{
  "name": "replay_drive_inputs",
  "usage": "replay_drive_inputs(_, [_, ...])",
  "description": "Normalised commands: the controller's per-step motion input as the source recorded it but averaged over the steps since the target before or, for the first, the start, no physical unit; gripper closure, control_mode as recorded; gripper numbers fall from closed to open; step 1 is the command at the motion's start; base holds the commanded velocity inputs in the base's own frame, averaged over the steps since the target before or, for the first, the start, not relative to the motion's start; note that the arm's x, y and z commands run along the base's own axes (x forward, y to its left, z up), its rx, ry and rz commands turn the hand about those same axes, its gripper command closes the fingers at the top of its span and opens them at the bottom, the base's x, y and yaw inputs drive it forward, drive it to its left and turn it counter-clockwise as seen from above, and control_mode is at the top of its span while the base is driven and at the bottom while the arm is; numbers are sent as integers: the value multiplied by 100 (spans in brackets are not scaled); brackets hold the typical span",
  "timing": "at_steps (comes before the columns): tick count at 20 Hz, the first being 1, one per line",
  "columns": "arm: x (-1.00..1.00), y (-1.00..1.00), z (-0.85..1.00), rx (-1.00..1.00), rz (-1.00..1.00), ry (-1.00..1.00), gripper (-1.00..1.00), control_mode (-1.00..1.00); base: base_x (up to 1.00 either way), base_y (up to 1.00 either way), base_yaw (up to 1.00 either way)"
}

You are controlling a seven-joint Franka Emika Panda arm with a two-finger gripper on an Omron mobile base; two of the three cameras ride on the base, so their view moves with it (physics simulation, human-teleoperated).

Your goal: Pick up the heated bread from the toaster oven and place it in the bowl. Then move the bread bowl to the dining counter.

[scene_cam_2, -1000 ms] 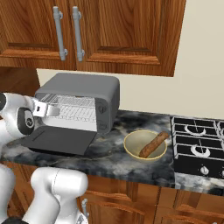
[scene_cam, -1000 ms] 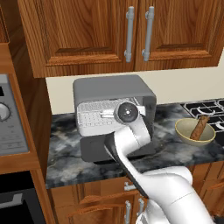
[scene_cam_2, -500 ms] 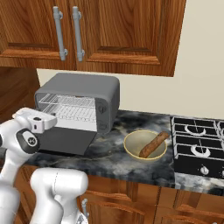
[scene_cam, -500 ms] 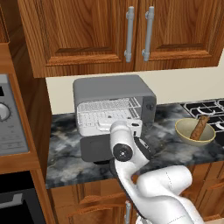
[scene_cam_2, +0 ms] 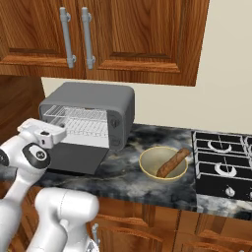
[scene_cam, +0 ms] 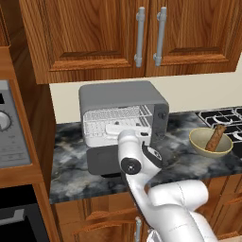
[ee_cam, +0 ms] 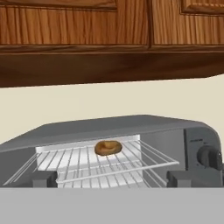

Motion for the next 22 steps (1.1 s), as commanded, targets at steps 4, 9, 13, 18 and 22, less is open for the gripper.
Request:
replay_drive_inputs(4, [35, -8, 0, 0, 0, 0, -100, -100, 0, 0, 0])
replay_drive_inputs(9, [41, -1, 0, 0, 0, 0, -100, -100, 0, 0, 0])
replay_drive_inputs(13, [41, 0, -1, 0, 0, 1, -100, -100, 0, 0, 0])
replay_drive_inputs(18, [42, 0, -11, 0, 0, 3, -100, -100, 0, 0, 0])
replay_drive_inputs(22, [48, 0, -13, 0, 0, 5, -100, -100, 0, 0, 0])
